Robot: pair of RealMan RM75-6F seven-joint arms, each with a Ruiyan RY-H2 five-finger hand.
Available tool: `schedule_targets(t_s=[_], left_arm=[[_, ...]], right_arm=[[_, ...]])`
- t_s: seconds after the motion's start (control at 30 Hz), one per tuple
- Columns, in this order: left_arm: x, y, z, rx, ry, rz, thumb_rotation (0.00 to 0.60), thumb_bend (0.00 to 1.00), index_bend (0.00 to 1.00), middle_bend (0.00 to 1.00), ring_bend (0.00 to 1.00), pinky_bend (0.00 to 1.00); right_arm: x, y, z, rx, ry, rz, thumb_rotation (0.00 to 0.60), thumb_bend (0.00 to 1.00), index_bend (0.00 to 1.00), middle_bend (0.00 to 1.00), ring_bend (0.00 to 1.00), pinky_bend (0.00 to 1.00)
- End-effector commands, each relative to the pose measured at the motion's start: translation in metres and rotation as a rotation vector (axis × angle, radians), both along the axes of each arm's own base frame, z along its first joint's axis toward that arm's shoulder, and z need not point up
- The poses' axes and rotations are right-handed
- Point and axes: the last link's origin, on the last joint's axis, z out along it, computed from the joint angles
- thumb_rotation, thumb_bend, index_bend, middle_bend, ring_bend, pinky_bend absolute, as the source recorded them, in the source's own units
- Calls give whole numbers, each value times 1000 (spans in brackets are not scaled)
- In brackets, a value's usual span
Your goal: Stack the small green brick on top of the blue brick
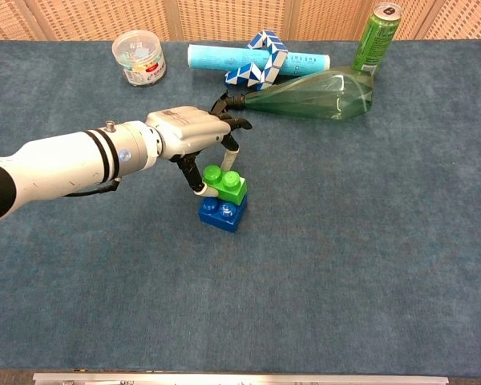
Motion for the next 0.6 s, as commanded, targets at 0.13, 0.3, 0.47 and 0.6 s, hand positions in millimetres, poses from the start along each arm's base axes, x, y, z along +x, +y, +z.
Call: schedule_targets(t_s=[0.13,0.3,0.47,0.6], left_arm=[[-1,-2,-2,-10,17,-3,600,261,547,0,0,72],[-2,-4,-5,-15,30,-4,600,261,548,0,0,72],[-3,-5,-7,-19,37,-6,600,261,547,0,0,72],[-3,-6,-9,-20,39,-5,600,261,546,0,0,72]], right_arm=[[0,0,0,0,-1,1,600,122,75,104,65,254],[0,0,0,-1,-1,0,600,122,75,104,64,254],[0,1,1,-5,-3,0,600,122,75,104,64,254],[-1,1,1,-5,-3,0,600,122,75,104,64,254]])
